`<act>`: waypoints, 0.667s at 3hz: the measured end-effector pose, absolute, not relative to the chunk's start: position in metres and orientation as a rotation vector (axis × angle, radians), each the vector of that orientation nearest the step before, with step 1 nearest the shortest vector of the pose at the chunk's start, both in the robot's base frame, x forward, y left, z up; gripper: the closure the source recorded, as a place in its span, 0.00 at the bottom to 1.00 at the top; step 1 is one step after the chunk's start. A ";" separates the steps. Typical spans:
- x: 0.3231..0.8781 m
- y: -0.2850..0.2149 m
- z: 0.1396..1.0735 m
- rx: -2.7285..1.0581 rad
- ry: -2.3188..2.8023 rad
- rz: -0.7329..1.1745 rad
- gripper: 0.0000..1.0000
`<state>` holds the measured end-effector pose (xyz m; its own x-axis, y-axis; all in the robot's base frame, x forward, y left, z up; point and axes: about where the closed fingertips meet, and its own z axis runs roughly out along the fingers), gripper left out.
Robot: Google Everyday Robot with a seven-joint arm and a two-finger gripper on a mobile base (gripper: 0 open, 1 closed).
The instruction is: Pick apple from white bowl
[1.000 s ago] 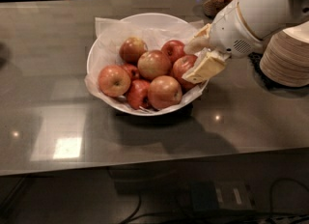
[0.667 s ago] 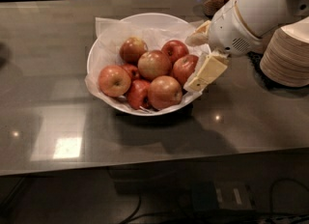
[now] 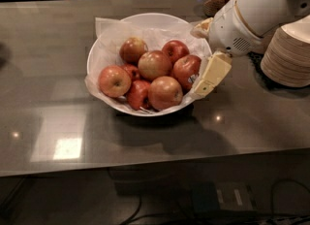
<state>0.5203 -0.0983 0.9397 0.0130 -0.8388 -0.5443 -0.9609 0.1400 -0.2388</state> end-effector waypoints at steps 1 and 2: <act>0.521 -0.098 0.938 -1.723 1.854 0.277 0.13; 0.521 -0.097 0.937 -1.722 1.858 0.280 0.16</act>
Offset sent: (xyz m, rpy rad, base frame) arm 0.0056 0.0005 -0.0079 0.0035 0.0219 -0.0167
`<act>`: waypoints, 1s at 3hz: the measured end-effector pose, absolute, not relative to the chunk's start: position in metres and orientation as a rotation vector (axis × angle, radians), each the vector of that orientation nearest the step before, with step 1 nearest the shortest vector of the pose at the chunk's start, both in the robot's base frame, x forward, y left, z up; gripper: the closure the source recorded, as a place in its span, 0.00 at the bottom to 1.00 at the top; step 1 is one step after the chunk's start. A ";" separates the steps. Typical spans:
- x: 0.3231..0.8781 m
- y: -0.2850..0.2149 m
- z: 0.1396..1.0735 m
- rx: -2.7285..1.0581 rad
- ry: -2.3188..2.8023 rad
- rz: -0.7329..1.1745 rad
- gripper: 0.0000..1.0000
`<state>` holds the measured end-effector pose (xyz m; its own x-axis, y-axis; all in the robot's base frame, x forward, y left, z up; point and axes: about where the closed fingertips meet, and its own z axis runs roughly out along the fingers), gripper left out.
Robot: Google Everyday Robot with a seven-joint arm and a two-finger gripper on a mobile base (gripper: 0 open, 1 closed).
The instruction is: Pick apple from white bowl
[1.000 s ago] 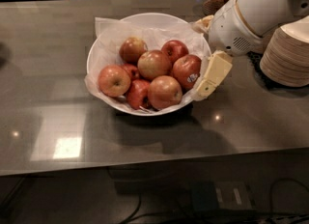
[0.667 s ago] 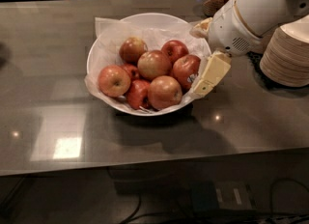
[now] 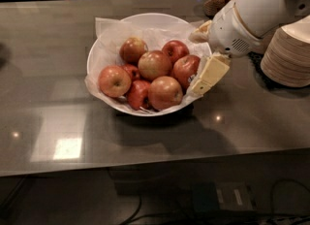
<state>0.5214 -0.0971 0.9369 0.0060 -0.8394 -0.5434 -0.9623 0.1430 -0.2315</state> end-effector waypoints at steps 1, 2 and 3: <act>0.523 -0.094 0.936 -1.722 1.859 0.287 0.19; 0.526 -0.091 0.929 -1.723 1.874 0.308 0.28; 0.526 -0.091 0.916 -1.726 1.907 0.336 0.31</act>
Offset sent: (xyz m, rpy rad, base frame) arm 0.0088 0.0066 -0.0175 0.0096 0.0555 -0.0071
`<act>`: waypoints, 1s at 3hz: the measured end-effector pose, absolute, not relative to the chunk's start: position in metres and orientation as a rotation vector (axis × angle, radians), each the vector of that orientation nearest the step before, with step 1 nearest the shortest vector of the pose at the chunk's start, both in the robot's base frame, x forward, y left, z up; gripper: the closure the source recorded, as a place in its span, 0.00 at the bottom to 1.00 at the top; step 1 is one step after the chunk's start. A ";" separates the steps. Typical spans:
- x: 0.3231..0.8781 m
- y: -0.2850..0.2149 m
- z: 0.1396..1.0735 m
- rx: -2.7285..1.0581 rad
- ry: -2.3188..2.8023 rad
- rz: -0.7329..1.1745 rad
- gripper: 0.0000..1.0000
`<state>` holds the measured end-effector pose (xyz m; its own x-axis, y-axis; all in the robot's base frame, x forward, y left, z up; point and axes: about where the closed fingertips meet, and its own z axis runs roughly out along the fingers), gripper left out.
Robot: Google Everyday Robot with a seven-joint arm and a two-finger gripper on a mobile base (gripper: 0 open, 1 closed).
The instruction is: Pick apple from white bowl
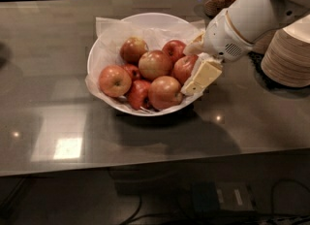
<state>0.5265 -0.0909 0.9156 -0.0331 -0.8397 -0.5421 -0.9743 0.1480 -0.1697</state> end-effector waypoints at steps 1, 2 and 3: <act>0.526 -0.095 0.904 -1.721 1.943 0.357 0.30; 0.525 -0.102 0.893 -1.704 1.982 0.377 0.49; 0.525 -0.102 0.893 -1.704 1.982 0.377 0.72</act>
Offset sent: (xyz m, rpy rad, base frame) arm -0.0009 -0.0222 -0.0380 -0.0047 0.1038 -0.0647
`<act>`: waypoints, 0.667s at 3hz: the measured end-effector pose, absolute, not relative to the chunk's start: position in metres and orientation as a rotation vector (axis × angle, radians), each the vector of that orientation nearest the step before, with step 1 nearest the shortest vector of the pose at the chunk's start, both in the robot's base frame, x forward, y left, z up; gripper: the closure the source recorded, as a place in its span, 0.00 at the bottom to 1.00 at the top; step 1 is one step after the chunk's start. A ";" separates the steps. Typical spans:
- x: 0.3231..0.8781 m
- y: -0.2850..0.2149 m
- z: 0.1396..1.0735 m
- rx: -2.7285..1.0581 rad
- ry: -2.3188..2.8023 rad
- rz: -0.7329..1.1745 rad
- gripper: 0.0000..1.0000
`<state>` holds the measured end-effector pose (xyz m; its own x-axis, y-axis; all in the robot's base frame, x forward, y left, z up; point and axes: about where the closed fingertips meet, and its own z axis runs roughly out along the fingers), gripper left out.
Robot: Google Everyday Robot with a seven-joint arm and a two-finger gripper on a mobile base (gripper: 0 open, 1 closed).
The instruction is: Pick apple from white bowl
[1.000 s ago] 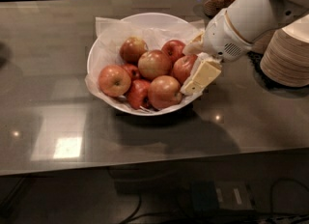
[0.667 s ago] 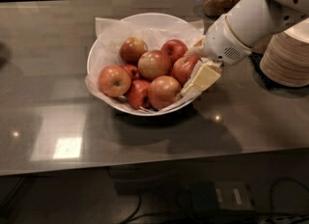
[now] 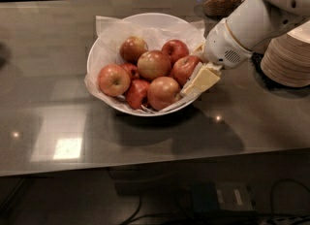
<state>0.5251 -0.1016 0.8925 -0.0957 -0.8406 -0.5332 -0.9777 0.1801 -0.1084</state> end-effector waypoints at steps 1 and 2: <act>0.525 -0.102 0.896 -1.704 1.982 0.377 0.95; 0.519 -0.091 0.927 -1.711 1.896 0.370 1.00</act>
Offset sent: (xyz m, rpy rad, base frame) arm -0.0142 0.0215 0.0778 0.0861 -0.1343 0.0781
